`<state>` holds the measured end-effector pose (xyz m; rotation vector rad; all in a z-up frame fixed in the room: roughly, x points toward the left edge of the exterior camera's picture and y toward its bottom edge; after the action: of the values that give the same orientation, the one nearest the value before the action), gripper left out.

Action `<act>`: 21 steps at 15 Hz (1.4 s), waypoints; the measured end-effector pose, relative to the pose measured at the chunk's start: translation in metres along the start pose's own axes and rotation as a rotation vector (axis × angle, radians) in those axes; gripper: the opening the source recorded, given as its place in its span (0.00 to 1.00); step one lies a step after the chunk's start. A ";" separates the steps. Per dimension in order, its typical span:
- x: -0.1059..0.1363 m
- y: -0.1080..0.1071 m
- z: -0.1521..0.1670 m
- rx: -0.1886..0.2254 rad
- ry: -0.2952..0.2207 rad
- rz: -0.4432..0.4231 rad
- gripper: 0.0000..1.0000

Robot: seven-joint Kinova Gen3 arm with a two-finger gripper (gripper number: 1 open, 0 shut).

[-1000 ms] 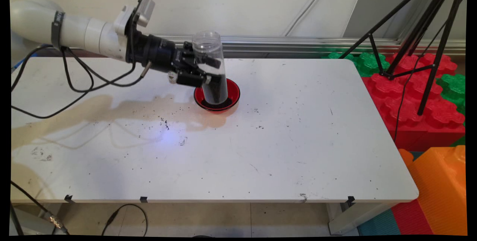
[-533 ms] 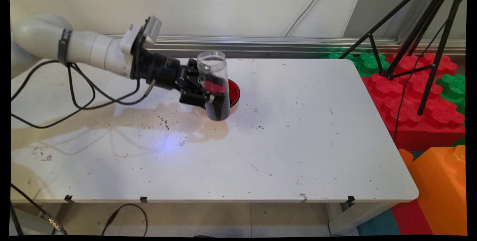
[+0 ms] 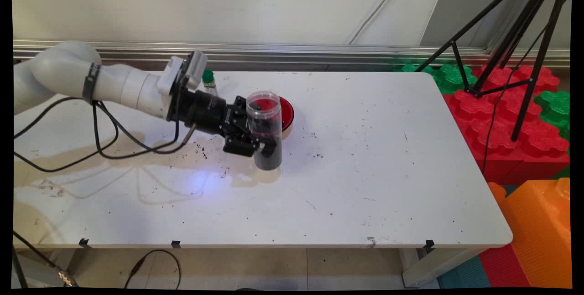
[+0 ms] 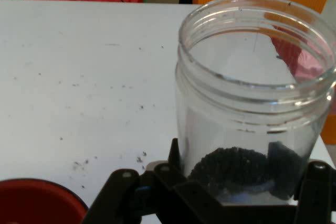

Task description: Place the picked object on the table

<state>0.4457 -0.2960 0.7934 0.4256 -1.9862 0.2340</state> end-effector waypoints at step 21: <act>-0.054 0.017 0.020 -0.010 -0.077 0.012 0.00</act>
<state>0.4438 -0.2762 0.7364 0.4216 -2.0650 0.2186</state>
